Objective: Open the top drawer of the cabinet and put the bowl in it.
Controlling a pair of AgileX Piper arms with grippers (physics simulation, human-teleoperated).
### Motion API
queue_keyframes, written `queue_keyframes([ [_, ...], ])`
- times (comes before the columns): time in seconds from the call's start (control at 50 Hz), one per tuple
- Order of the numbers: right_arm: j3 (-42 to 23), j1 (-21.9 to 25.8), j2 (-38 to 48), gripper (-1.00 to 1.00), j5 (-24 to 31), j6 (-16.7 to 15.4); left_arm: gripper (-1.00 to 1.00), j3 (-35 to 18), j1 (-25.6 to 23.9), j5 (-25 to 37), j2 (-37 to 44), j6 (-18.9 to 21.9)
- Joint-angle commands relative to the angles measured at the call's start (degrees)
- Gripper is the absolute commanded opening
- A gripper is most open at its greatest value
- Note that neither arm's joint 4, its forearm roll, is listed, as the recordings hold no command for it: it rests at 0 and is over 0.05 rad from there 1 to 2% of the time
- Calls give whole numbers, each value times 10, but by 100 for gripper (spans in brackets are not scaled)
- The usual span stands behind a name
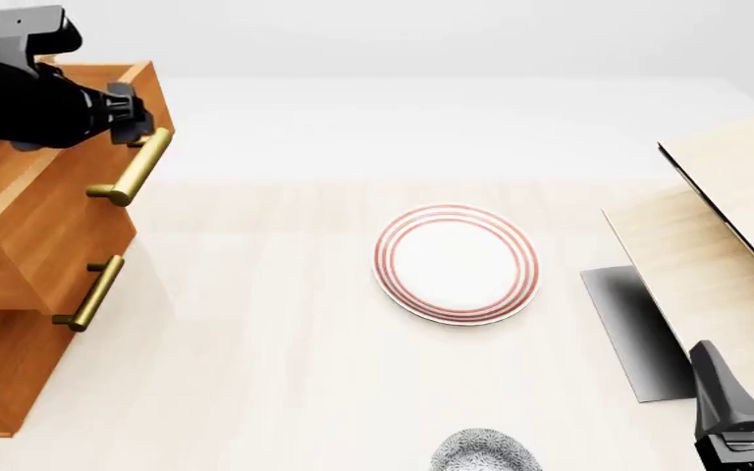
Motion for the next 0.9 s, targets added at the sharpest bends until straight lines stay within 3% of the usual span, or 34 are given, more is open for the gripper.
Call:
queue_keyframes([
  [0.02,0,0,0,100,0,0,100,10,-2,-9,6,3],
  [0.9,0,0,0,100,0,0,100,-15,-66,16,21,35],
])
